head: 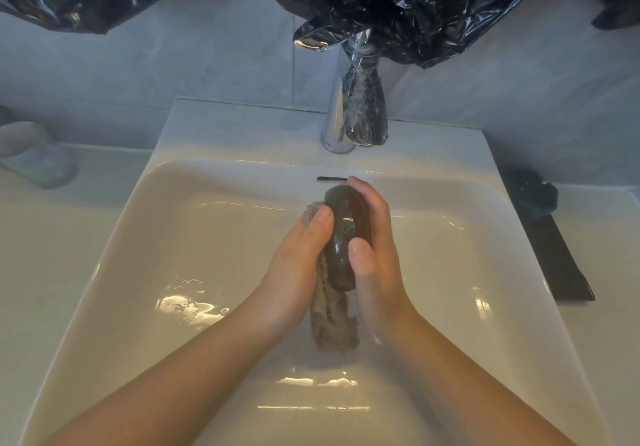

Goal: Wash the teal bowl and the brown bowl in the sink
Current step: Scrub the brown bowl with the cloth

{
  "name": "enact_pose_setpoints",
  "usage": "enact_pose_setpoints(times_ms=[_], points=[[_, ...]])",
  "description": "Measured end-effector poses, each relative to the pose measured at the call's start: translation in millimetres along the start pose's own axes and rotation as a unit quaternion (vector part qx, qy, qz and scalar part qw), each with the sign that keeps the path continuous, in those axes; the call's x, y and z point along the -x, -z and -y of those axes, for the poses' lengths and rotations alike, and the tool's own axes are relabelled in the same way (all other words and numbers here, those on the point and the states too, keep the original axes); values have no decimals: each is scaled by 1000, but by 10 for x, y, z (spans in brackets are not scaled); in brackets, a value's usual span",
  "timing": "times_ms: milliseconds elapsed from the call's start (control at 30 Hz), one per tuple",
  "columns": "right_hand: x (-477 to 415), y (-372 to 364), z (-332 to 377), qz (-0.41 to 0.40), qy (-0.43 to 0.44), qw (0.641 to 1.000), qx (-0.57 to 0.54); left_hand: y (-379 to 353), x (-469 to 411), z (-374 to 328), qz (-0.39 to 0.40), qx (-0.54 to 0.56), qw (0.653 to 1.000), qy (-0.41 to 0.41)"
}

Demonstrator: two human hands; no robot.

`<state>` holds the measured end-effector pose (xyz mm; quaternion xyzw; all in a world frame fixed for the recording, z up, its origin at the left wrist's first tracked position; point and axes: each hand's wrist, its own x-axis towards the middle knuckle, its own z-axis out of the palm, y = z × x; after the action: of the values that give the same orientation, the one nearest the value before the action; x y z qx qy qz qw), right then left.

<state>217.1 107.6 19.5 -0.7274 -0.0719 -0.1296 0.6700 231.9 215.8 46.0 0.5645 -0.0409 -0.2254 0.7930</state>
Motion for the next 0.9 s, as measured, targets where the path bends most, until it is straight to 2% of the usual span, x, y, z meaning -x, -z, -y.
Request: enact_pose_setpoints(times_ms=[67,100,167,200,267,333,400,433,500,533,567,633,700,767,833,900], points=[[-18,-62,108,-6,-118,983,-143,38,-16,14,-19,-63,997,-48],[-39,-59,168,-14,-182,958,-221,62,-15,8,-16,-129,987,-90],[-88,-9,225,-11,-285,898,-334,120,-14,33,27,-279,946,-164],[-120,29,258,-13,-320,881,-348,144,-10,54,48,-326,928,-173],[-127,50,260,-40,-358,877,-318,124,14,99,64,-332,928,-158],[-88,10,193,-78,-319,913,-243,16,49,119,47,-264,954,-137],[-46,-39,115,-109,-185,969,-119,-77,72,106,11,-157,983,-93],[-16,-40,71,-97,-110,987,-67,-87,62,95,-2,-99,993,-63],[15,-24,-9,-59,-2,998,13,-58,29,71,-3,-19,1000,-15],[18,-24,-9,-45,16,999,23,-40,19,47,3,-18,1000,-10],[15,-25,-7,-33,8,999,10,-29,10,25,9,-26,999,-17],[-12,-55,117,-22,-69,992,-103,-1,0,3,9,-49,997,-51],[-55,-42,208,-28,-214,947,-237,37,4,-19,11,-127,985,-116],[-96,20,245,-13,-302,896,-324,74,14,3,48,-234,959,-152],[-139,76,276,-27,-337,878,-339,84,29,46,65,-296,940,-156],[-128,78,251,-46,-337,890,-303,45,35,74,69,-297,940,-153]])
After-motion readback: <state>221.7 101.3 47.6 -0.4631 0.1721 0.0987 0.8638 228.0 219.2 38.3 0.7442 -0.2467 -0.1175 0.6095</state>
